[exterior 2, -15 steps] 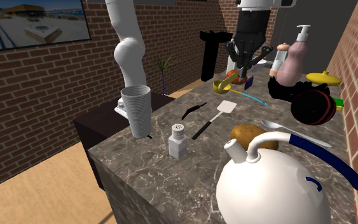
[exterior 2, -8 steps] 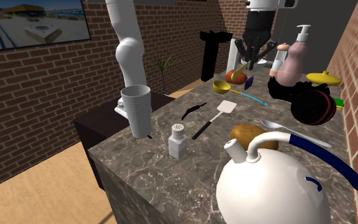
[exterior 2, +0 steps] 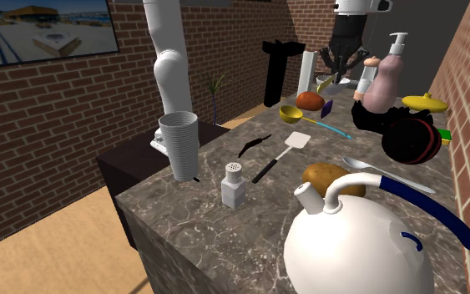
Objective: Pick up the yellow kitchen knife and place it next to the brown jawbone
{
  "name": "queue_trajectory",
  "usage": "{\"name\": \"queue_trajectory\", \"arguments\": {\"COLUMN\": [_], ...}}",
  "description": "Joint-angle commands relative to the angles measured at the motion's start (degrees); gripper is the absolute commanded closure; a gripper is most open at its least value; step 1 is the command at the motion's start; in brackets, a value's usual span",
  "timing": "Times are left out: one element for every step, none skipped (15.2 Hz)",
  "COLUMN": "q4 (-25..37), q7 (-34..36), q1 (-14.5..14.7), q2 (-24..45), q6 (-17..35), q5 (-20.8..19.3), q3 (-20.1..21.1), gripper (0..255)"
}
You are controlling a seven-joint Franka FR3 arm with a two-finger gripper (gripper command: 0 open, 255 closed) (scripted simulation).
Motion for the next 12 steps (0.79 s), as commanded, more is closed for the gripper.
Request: {"name": "queue_trajectory", "arguments": {"q4": [1.57,2.50,3.50,4.57,5.72,6.94,8.24,9.62,11.08,12.62,14.25,15.97], "q7": [2.32,3.33,4.33,5.30,6.26,7.20,8.13,9.04,9.94,10.82,11.69,12.55], "q1": [1.22,1.79,2.34,2.88,3.40,3.92,4.42,4.90,5.37,5.84,6.28,6.70], "q2": [1.29,2.13,3.02,3.96,4.94,5.97,7.04,8.16,9.32,10.53,11.79,13.10], "q6": [-0.37,-0.51,-0.68,-0.87,-1.08,-1.33,-1.60,-1.90,-2.24,-2.61,-3.02,-3.47], "q5": [0.60,0.95,1.31,1.67,2.02,2.38,2.74,3.10,3.45,3.80,4.15,4.49], "q3": [1.25,1.80,2.35,2.88,3.40,3.91,4.40,4.88,5.34,5.79,6.22,6.65], "gripper": [255,255,255,255,255,255,255,255,255,255,255,255]}}
